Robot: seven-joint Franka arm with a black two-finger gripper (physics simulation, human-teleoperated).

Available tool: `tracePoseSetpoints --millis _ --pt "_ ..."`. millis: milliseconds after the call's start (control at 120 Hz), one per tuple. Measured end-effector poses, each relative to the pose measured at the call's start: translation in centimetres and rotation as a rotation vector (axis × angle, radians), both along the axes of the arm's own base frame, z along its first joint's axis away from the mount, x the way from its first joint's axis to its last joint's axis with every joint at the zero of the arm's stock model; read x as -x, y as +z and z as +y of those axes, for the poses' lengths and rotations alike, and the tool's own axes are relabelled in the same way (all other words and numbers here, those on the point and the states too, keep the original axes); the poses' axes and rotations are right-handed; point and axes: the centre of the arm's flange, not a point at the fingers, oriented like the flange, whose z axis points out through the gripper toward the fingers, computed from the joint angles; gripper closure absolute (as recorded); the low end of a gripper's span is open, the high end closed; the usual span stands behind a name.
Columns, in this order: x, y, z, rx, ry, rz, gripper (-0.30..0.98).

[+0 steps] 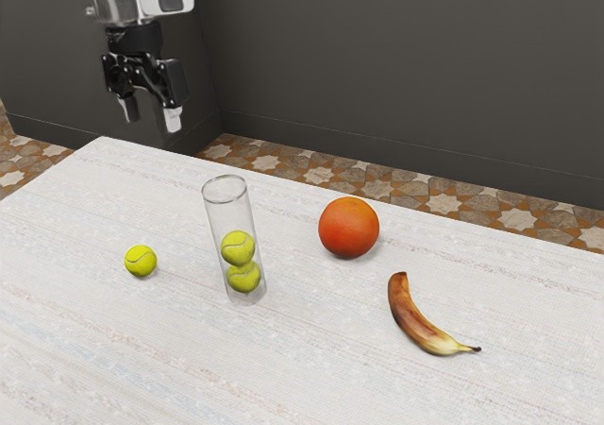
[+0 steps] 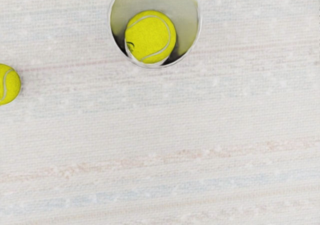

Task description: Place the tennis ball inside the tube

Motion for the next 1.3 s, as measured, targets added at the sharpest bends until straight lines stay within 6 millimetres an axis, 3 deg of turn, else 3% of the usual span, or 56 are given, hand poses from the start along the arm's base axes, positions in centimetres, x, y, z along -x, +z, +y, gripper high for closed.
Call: tracePoseSetpoints --millis 100,200,292,375,542,792,892,1042,1158,1300 --pt "-0.3 0.0 0.0 0.0 -0.008 -0.037 0.0" --pt "2.3 -1.7 0.8 -0.002 0.001 -0.046 0.0" --pt "6.1 -5.0 4.1 -0.003 0.064 -0.045 0.0" --pt "7.2 -9.5 6.3 0.003 0.106 -0.025 0.0" --pt "4.0 -18.8 9.4 -0.016 0.154 0.011 0.0" --pt "1.6 -28.4 15.2 -0.079 0.23 -0.061 0.0" --pt "0.9 -31.1 17.0 -0.098 0.251 -0.082 0.0" --pt "-0.6 -34.2 17.0 -0.11 0.241 -0.1 0.0" --pt "-2.6 -35.4 17.4 -0.116 0.246 -0.127 0.0" --pt "-3.5 -36.0 18.3 -0.115 0.267 -0.148 0.0"
